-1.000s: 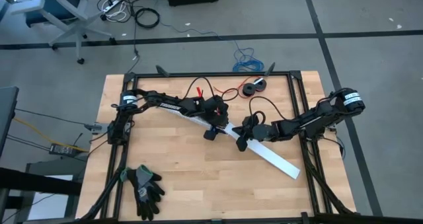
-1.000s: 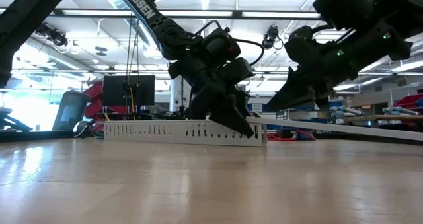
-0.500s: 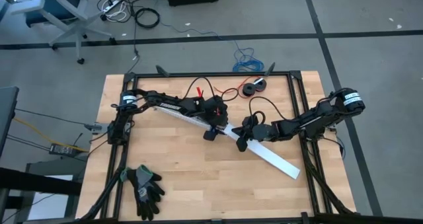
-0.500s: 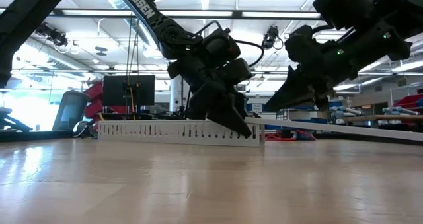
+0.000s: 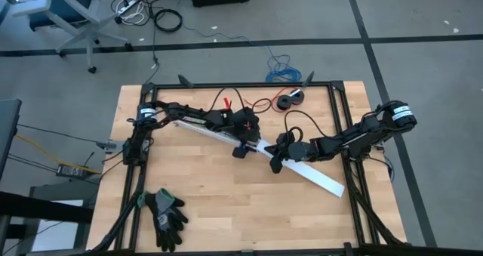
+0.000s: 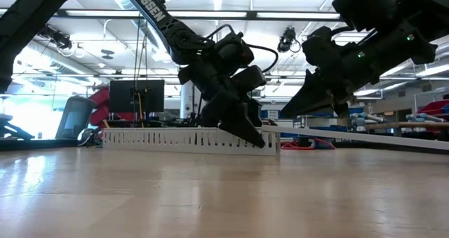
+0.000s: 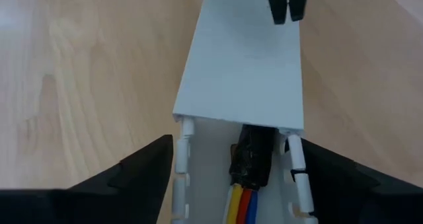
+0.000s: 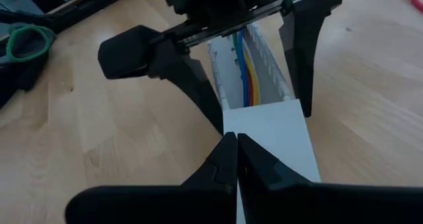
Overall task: Ziptie cables
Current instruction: Close the white cable duct cover
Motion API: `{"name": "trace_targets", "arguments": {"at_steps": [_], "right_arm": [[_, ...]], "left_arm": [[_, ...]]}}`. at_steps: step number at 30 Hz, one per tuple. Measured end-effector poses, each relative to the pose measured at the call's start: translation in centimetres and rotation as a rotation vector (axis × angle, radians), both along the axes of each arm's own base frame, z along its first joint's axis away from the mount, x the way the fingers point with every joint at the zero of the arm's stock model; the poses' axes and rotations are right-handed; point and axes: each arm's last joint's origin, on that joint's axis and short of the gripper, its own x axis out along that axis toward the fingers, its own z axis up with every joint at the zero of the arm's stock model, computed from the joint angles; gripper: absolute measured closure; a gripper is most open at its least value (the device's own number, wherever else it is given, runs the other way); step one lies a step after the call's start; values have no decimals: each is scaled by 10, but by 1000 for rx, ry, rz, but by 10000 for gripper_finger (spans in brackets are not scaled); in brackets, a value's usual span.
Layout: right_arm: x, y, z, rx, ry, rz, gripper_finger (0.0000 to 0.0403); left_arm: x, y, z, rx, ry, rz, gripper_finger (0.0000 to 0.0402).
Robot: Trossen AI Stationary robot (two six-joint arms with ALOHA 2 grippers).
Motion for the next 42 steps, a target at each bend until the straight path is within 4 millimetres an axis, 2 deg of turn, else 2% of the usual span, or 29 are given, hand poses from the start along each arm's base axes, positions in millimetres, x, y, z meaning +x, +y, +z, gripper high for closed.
{"name": "trace_targets", "arguments": {"at_steps": [12, 22, 36, 42], "right_arm": [[0, 0, 0, 0, 0, -1, 403], [0, 0, 0, 0, 0, -1, 403], [0, 0, 0, 0, 1, -1, 403], [0, 0, 0, 1, 0, -3, 403]], "left_arm": [[-2, 2, -1, -26, 11, -14, 106], [-9, 15, 2, -91, 39, 3, 106], [-12, 15, 0, -107, 71, 4, 106], [-11, 15, 0, -104, 65, 4, 130]]}}
